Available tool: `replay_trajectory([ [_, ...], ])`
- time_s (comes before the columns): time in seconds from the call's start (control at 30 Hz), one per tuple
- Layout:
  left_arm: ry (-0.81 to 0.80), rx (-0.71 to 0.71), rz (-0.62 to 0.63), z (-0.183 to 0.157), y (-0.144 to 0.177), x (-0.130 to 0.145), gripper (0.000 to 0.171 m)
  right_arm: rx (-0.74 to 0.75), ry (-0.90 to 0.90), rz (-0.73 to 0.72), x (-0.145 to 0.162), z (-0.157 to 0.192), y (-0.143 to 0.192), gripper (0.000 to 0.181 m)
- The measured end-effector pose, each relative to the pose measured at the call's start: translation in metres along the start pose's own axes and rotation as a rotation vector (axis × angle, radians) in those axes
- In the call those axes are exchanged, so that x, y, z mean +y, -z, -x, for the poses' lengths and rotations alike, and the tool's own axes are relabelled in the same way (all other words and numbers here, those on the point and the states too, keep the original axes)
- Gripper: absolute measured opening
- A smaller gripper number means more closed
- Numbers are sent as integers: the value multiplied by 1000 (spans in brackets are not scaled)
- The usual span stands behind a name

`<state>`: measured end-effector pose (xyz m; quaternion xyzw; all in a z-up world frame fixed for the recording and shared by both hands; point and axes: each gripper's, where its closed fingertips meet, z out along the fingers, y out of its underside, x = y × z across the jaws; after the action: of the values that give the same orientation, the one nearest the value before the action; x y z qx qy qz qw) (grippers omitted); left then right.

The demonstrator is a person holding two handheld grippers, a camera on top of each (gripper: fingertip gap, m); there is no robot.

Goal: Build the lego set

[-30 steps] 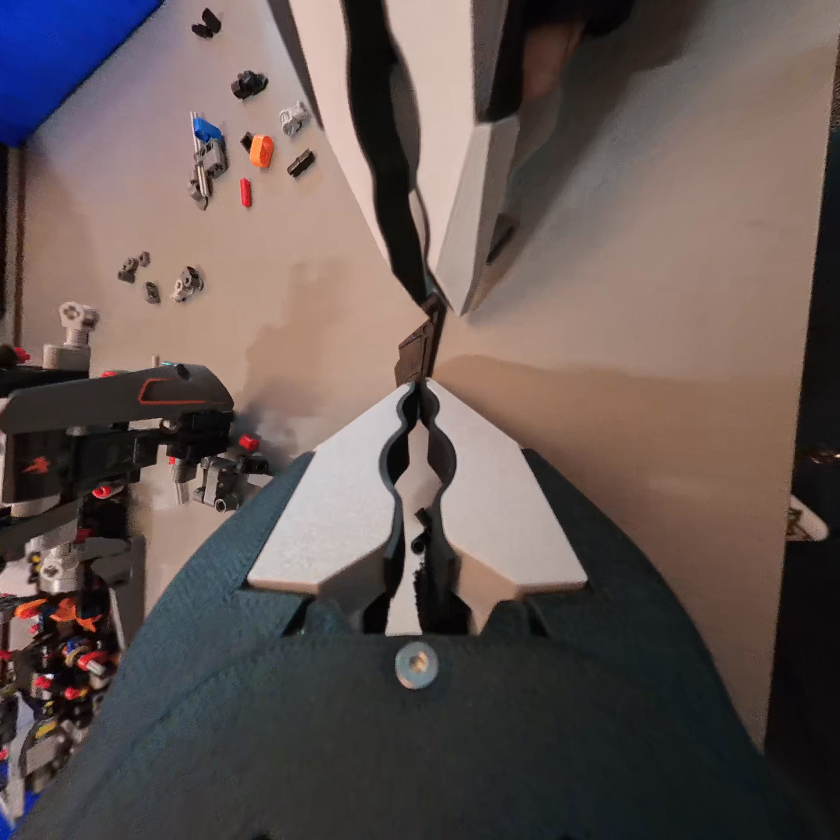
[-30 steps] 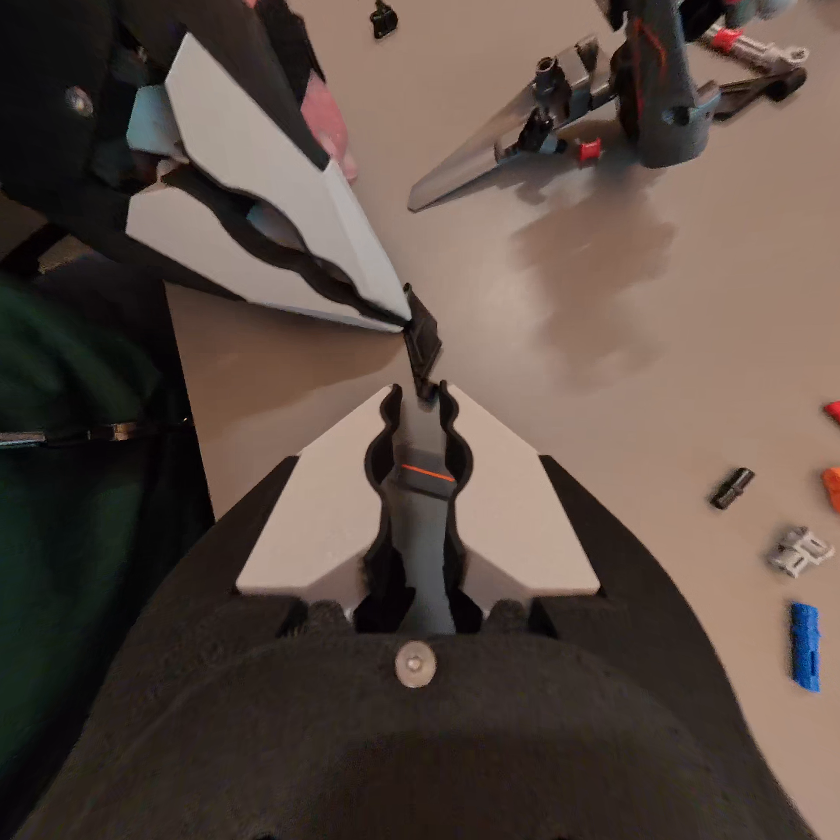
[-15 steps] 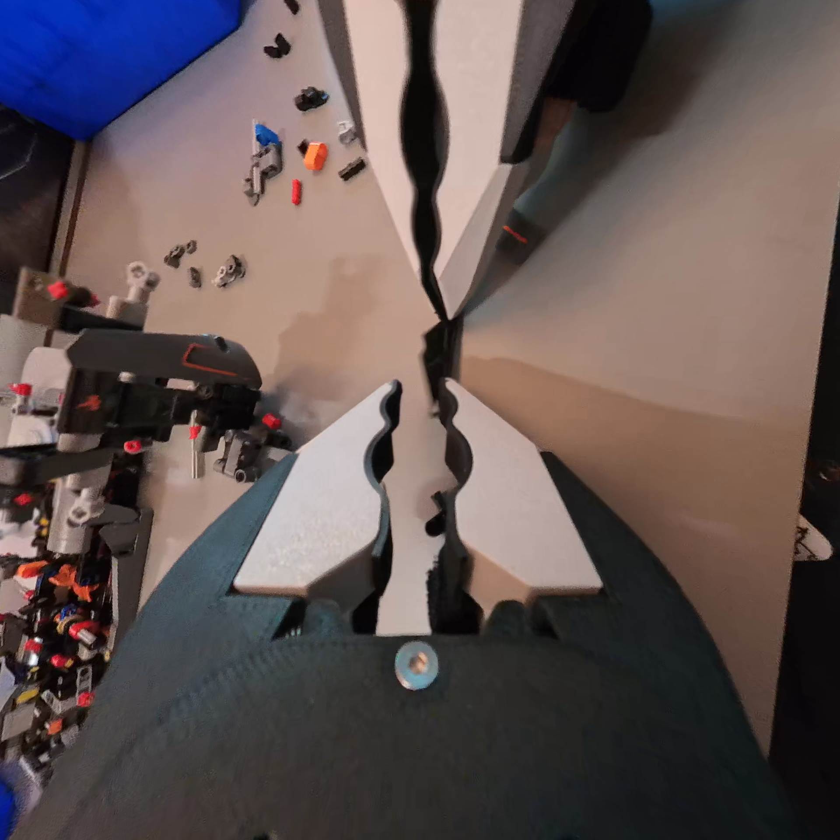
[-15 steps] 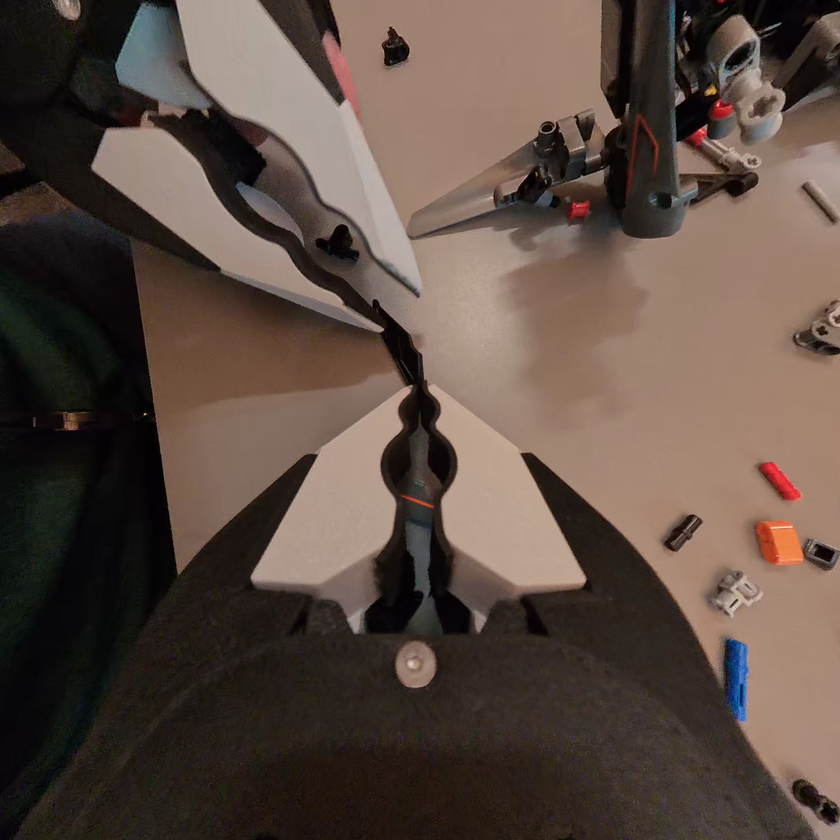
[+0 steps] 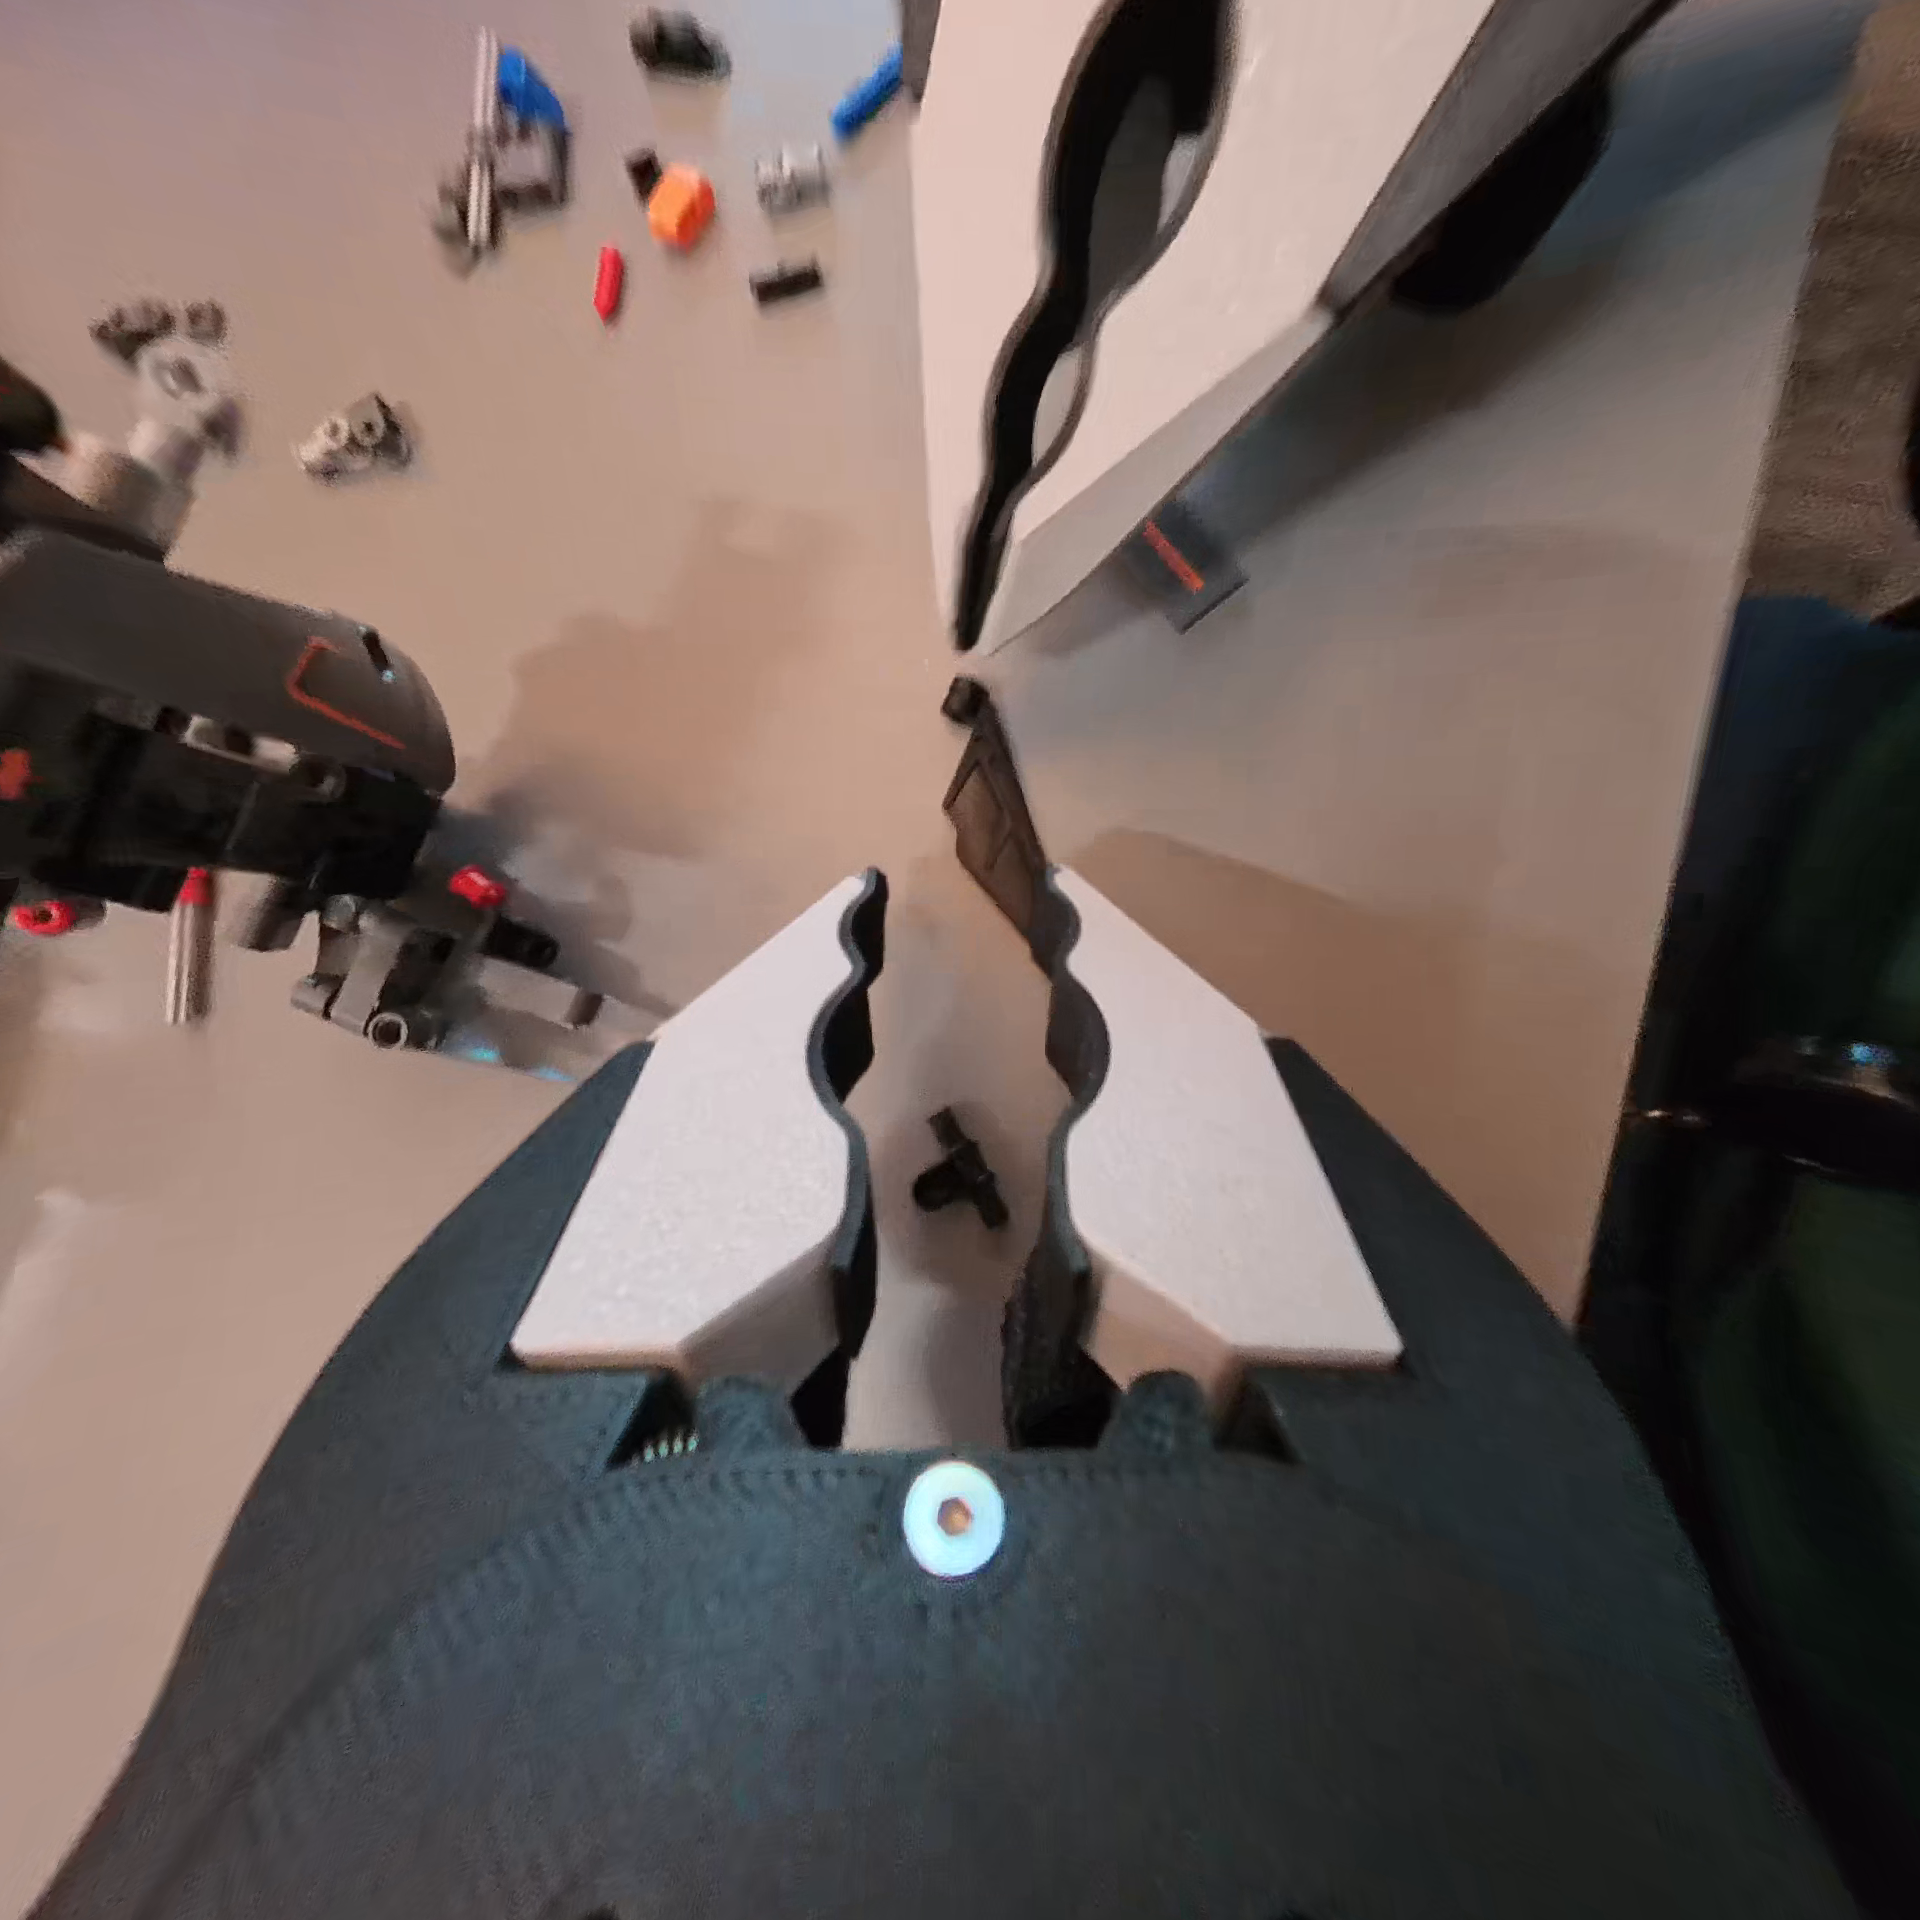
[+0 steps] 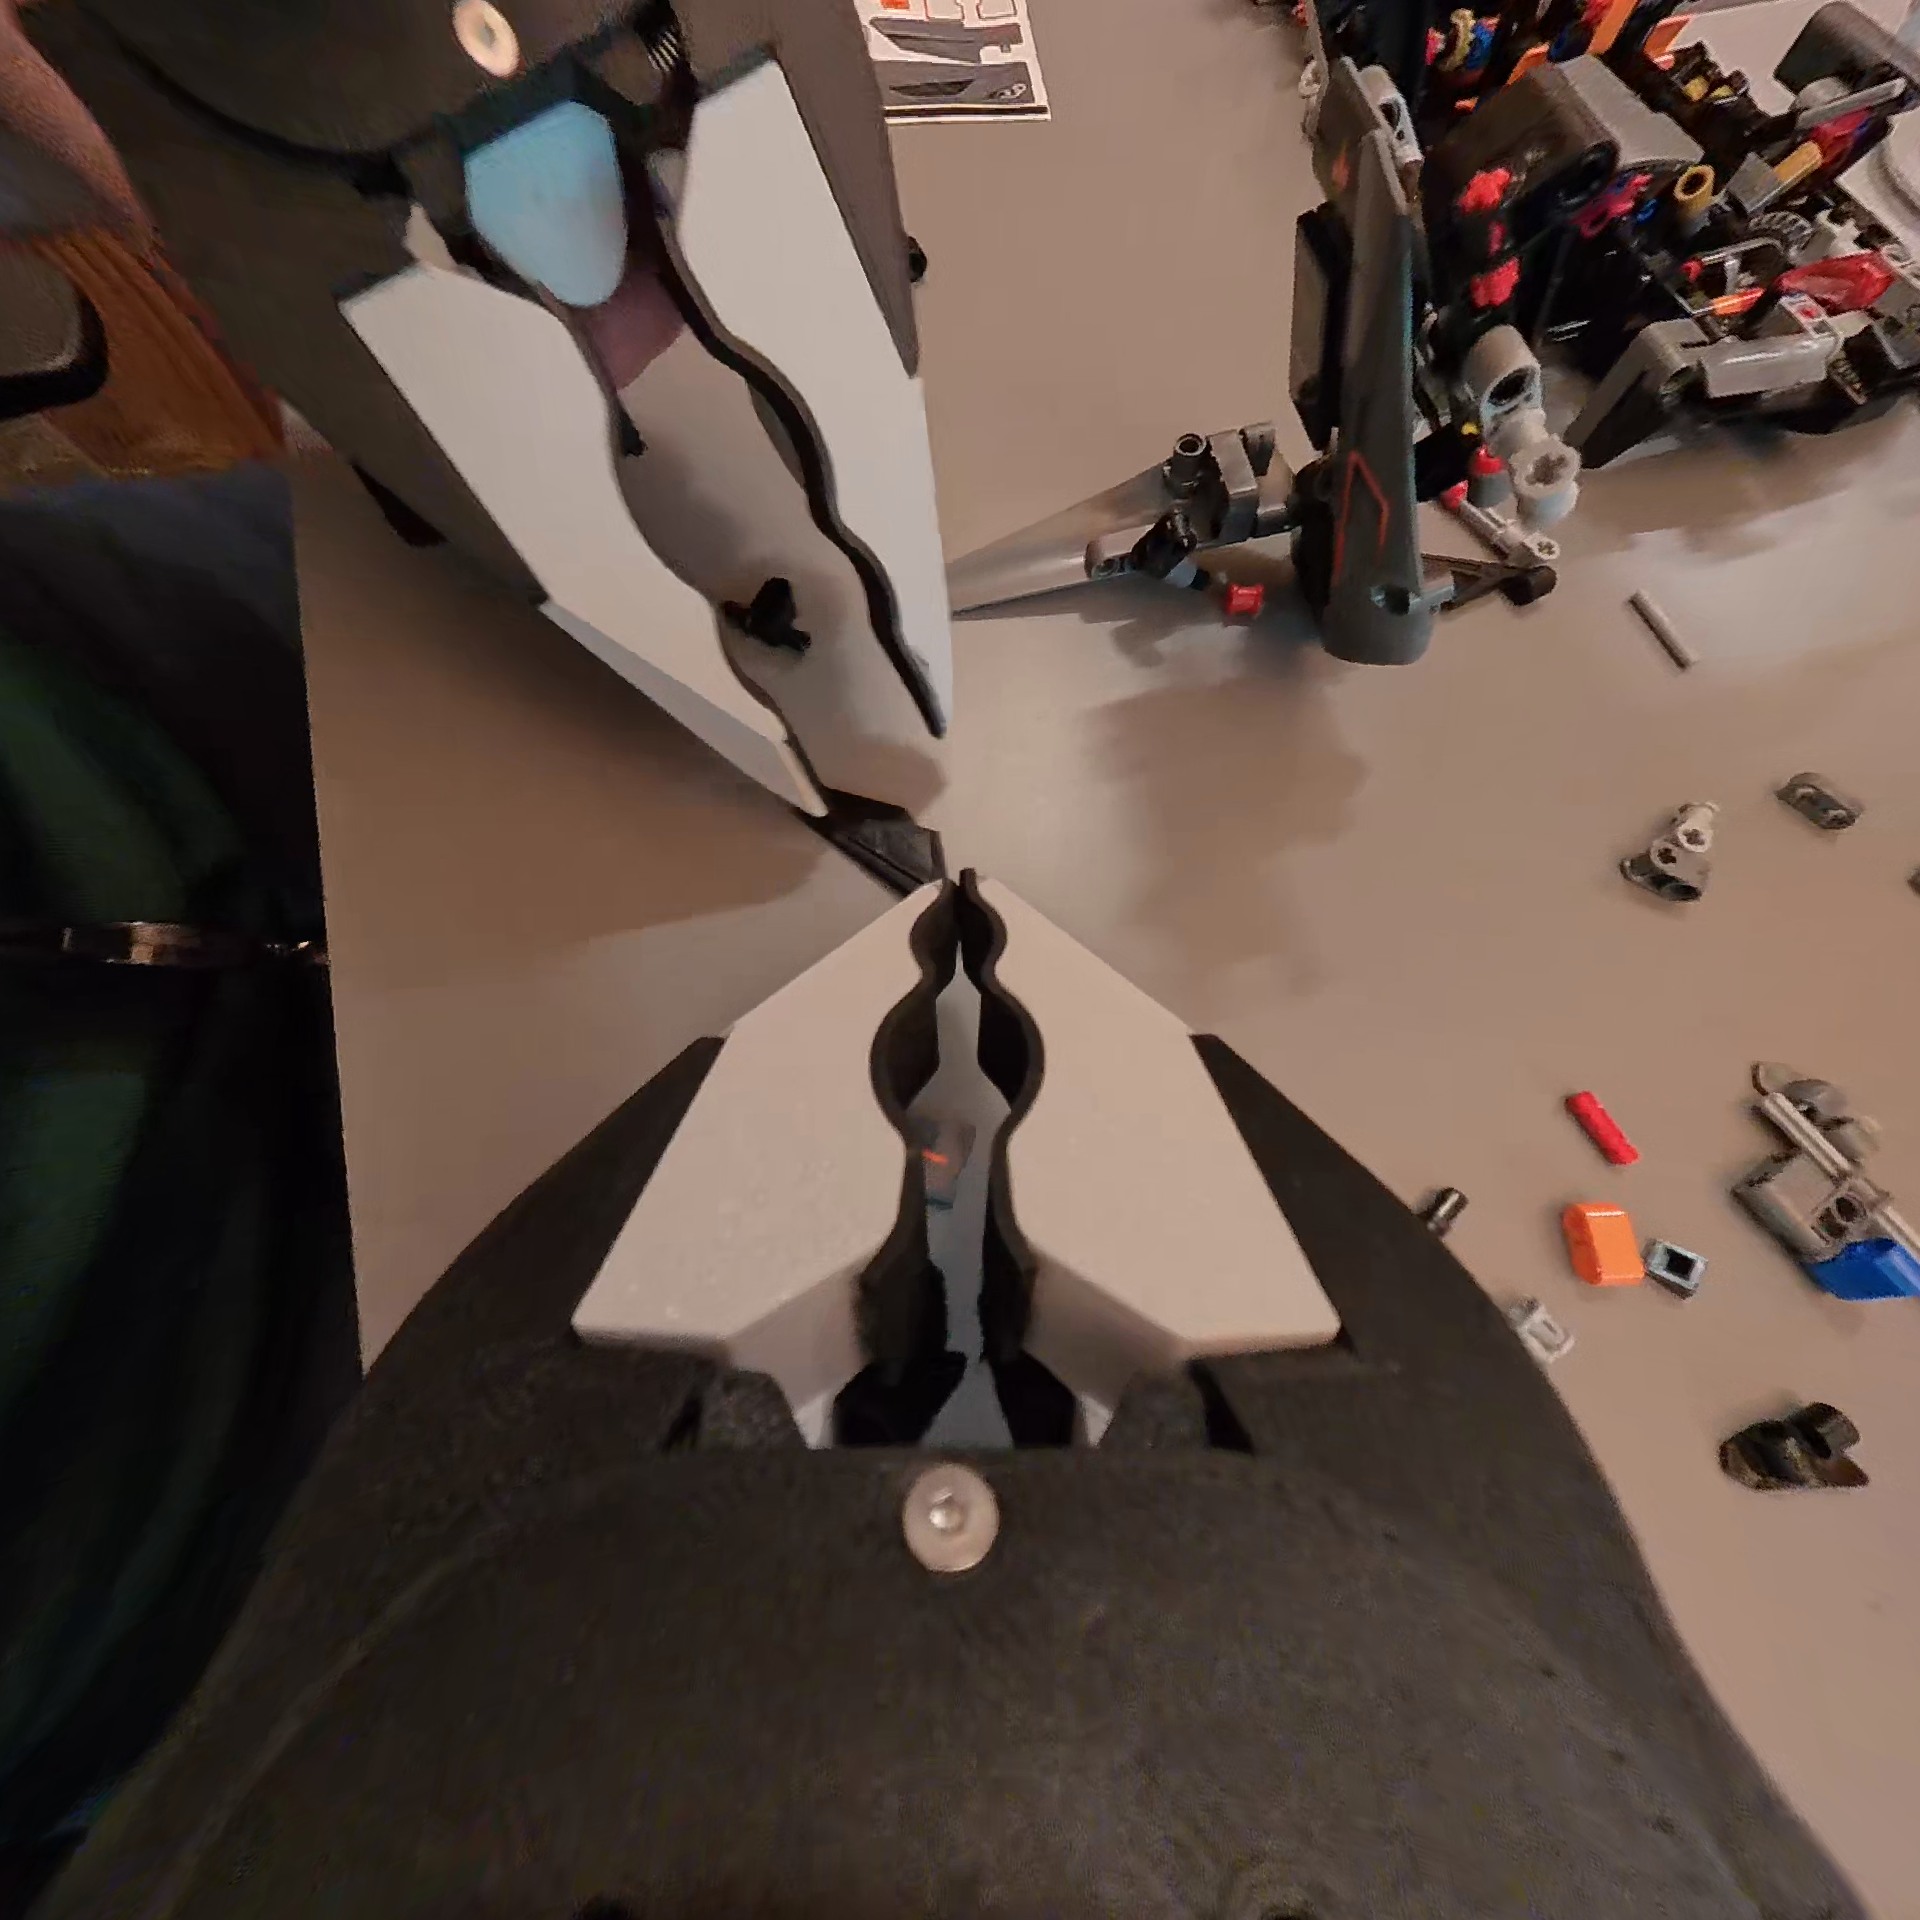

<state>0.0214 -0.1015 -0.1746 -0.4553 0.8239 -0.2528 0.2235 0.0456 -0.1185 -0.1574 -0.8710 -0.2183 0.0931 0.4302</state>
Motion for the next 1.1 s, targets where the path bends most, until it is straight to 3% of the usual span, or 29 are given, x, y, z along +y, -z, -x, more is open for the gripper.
replay_trajectory([
  [0.07,17,7,42,-1,-4,5,24,-42,-27,15,3,5,-2,0],
  [0.13,48,37,35,-6,-6,3,19,-54,-46,34,8,4,-6,16],
  [0.27,13,16,50,-7,-6,2,17,-91,-76,87,17,3,-13,28],
  [0.4,-11,-3,42,-9,-7,1,12,-137,-118,117,19,-2,-16,11],
  [0.53,-22,-28,40,-8,-7,0,13,-172,-86,115,19,-2,-15,9],
  [0.7,31,-14,36,-2,-7,2,27,-127,-12,70,15,-4,-12,4],
  [0.93,31,5,51,-1,-11,-2,27,-86,64,38,10,-3,-12,4],
  [1.1,41,50,38,-5,-11,-8,11,-46,121,-22,0,-7,-3,3],
])
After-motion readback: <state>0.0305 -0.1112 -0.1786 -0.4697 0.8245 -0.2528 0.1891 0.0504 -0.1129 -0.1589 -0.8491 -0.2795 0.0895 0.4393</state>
